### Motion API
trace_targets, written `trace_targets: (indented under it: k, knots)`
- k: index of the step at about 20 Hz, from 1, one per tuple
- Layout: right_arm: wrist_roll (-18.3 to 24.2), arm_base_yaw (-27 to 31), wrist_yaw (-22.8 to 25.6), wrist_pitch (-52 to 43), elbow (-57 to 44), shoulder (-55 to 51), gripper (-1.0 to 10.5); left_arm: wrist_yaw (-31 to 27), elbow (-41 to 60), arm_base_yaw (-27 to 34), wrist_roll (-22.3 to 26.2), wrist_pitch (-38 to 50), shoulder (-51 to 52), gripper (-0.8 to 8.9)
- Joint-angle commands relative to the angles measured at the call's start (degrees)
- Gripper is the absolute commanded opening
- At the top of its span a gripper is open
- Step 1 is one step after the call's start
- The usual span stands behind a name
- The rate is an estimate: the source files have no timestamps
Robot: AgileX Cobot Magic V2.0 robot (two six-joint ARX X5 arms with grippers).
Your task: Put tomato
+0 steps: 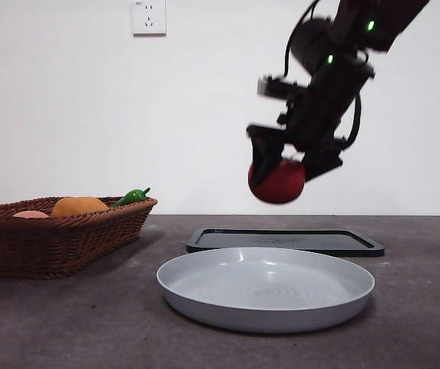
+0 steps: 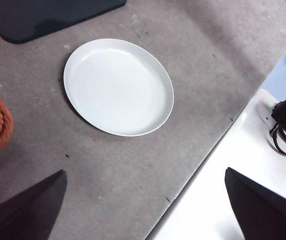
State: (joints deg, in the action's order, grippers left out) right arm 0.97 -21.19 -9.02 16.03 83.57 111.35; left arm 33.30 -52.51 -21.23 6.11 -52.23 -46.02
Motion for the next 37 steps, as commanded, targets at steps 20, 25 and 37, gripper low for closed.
trace_targets:
  k: [20,25,37]
  knots:
    - [-2.93,0.96,-0.11,-2.51,1.73,8.04,5.9,0.37,-1.22,-0.15,0.48,0.33,-0.33,4.98]
    - [-2.91,0.98,0.02,2.36,1.73,1.95,5.9,0.37,-1.22,-0.15,0.50,0.35,-0.33,4.99]
    - [-1.44,1.03,-0.44,28.63,1.51,-29.00,5.9,0.37,-1.22,-0.15,0.48,0.59,-0.33,4.98]
